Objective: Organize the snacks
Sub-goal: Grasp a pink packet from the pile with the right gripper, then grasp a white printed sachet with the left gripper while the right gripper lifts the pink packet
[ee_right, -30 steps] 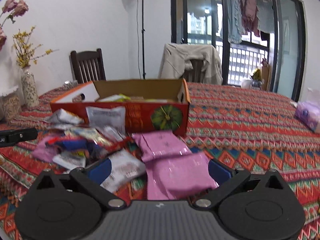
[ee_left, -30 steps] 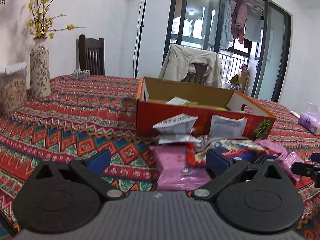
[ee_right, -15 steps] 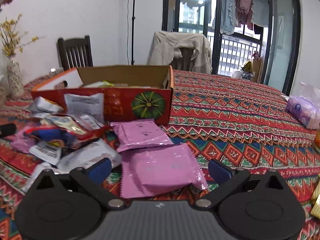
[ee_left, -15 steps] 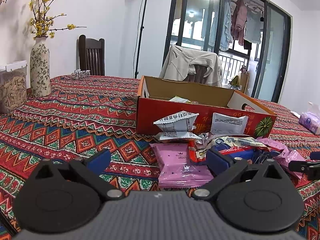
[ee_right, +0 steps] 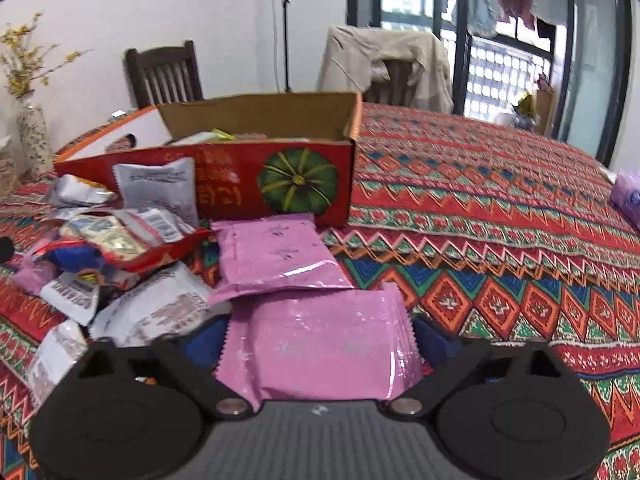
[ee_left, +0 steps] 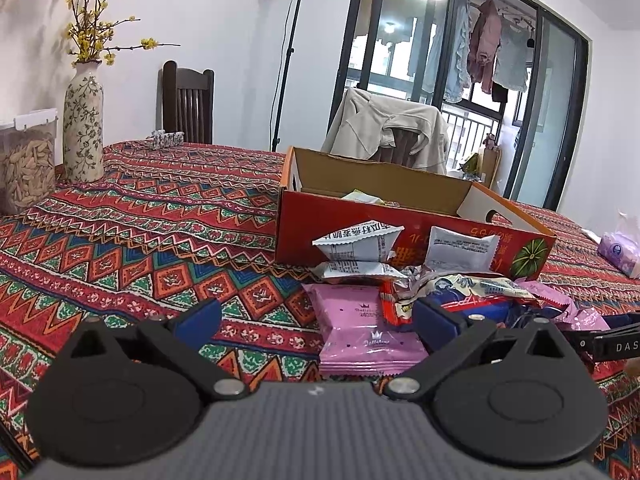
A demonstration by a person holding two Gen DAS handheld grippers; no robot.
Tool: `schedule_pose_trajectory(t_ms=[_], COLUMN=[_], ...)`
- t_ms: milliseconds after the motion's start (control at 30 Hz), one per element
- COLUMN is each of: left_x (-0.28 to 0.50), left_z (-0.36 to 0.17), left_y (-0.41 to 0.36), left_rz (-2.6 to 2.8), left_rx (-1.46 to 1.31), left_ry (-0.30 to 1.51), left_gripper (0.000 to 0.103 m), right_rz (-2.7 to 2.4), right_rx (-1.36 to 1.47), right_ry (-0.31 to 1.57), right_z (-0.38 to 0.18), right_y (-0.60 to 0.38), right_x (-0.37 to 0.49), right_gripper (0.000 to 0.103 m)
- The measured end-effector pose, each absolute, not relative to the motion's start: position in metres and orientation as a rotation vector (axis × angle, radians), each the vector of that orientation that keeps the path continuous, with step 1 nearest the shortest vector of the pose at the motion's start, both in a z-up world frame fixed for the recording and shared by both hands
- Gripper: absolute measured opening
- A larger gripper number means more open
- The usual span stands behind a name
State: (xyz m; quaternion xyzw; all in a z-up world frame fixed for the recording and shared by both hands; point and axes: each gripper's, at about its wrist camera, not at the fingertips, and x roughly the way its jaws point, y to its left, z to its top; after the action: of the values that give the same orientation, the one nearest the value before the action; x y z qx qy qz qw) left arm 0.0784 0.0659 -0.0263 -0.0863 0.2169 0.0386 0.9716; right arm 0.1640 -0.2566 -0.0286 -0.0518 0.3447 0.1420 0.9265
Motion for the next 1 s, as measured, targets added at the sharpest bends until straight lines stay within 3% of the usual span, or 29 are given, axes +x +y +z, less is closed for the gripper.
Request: schedule_pose_trajectory(t_ms=[167, 633, 1000], left_x=[0.079, 0.077, 0.065], left_z=[-0.027, -0.023, -0.014], left_y=[0.066, 0.06, -0.01], left_rz=[0.079, 0.124, -0.064], left_rx=[-0.177, -0.165, -0.151], left_ry=[0.443, 0.456, 0.508], left_gripper=[0.103, 0.103, 0.103], right_rz=[0.292, 0.246, 0.268], right_rx=[-0.086, -0.081, -0.054], right_ry=[0.656, 0.442, 0.43], right_z=[-0.024, -0.005, -0.006], right_y=[-0.262, -0.263, -0.268], right_x=[0.152, 0.089, 0.074], right_gripper=[0.066, 0.065, 0.065])
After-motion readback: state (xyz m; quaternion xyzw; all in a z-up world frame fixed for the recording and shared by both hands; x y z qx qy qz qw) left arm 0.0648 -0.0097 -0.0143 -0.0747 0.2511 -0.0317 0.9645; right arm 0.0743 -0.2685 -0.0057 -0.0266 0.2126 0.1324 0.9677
